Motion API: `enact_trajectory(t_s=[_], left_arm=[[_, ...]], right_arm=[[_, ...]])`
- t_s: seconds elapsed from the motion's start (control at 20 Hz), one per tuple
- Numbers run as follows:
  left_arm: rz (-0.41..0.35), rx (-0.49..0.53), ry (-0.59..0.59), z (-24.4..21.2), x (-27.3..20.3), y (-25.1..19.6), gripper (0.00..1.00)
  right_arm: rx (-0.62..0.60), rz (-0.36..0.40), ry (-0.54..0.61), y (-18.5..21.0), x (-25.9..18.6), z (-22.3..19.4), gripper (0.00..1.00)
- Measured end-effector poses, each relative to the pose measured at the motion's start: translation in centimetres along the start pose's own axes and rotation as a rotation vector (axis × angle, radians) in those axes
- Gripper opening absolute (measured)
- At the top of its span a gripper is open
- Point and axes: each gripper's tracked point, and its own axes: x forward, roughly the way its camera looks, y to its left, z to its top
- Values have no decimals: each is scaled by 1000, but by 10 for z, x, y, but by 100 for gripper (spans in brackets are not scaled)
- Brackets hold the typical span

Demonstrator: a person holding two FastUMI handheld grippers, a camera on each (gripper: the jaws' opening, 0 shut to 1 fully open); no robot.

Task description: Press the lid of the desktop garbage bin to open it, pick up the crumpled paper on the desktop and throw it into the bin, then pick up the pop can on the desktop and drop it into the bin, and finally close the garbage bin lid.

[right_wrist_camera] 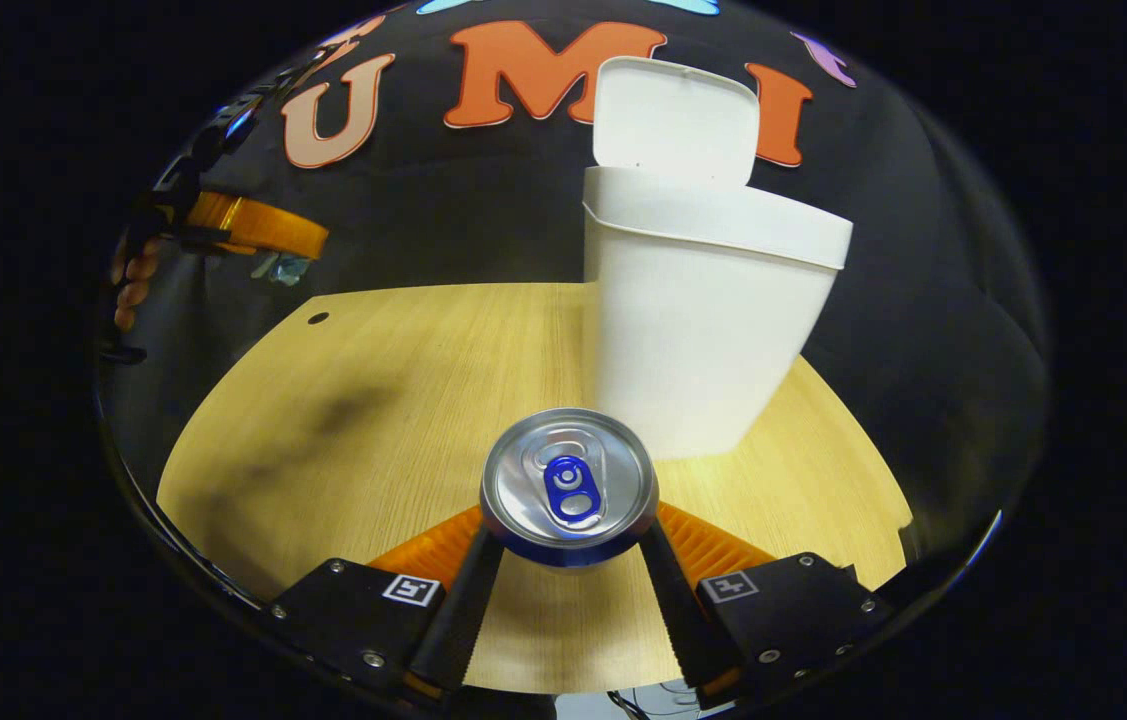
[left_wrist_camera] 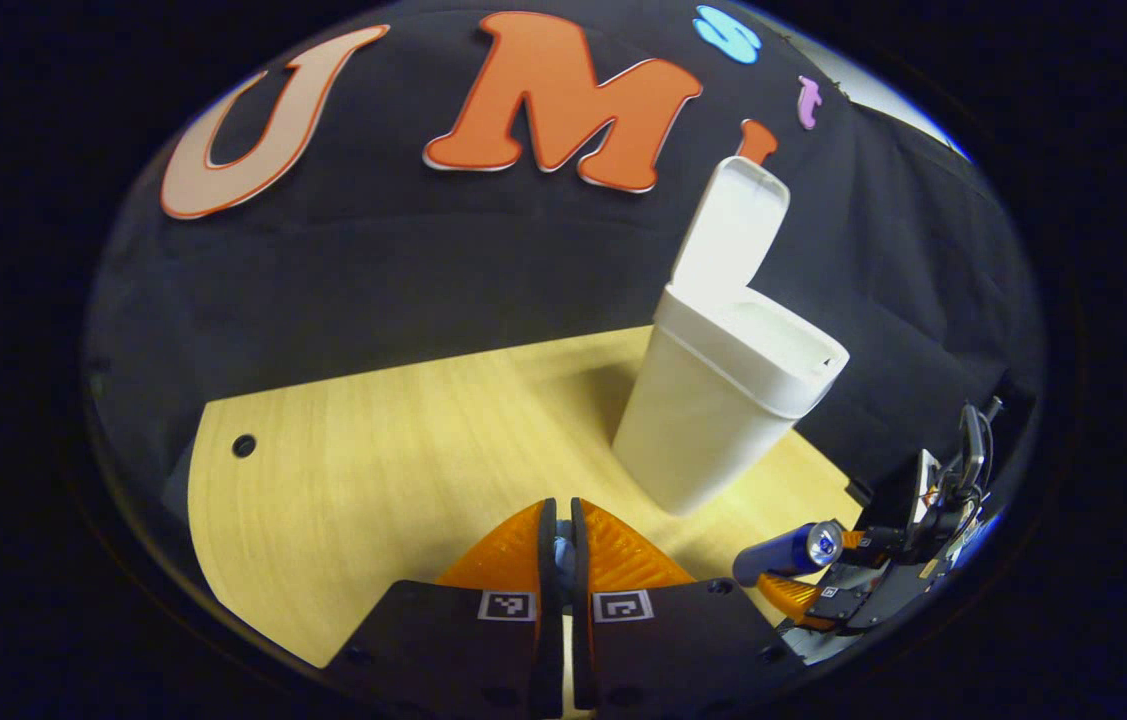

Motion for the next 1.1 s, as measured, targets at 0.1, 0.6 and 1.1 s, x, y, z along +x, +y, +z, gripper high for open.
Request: enact_trajectory(t_s=[0.1, 0.6, 1.1], left_arm=[[-39, 34, -45, 19, 10, -22, 7], [-159, 175, -207, 97, 48, -126, 7], [-155, 283, -353, 154, 82, -184, 7]], right_arm=[[1, -12, -2, -5, -3, 3, 80], [57, -32, -30, -34, -16, 0, 80], [98, -71, -46, -80, -24, -1, 80]])
